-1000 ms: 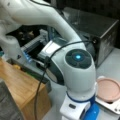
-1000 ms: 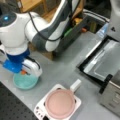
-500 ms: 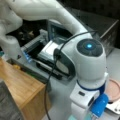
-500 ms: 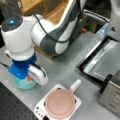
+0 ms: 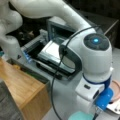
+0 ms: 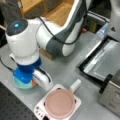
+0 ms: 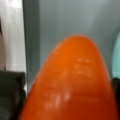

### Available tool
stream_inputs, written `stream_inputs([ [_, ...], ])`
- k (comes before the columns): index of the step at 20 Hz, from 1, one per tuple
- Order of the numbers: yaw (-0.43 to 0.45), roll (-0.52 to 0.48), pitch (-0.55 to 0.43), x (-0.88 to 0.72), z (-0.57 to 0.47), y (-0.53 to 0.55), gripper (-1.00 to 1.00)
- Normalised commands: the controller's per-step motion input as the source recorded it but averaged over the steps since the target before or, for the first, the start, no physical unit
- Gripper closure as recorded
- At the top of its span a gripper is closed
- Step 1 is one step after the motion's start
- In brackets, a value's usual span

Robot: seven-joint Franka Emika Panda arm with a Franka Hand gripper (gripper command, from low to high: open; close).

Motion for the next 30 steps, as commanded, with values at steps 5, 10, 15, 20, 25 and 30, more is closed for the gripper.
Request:
stream_inputs([
  [5, 0.082, -0.189, 0.023, -0.1, 0.0, 0.44, 1.0],
  [10, 0.046, -0.187, -0.008, -0.04, -0.03, 0.54, 1.0],
  [15, -0.008, -0.21, -0.022, 0.0, -0.04, 0.32, 1.0],
  [20, -0.021, -0.223, -0.052, 0.04, -0.05, 0.04, 1.0],
  [25, -0.017, -0.227, -0.054, 0.05, -0.06, 0.04, 1.0],
  [30, 0.009, -0.214, -0.06, 0.06, -0.14, 0.1, 1.0],
])
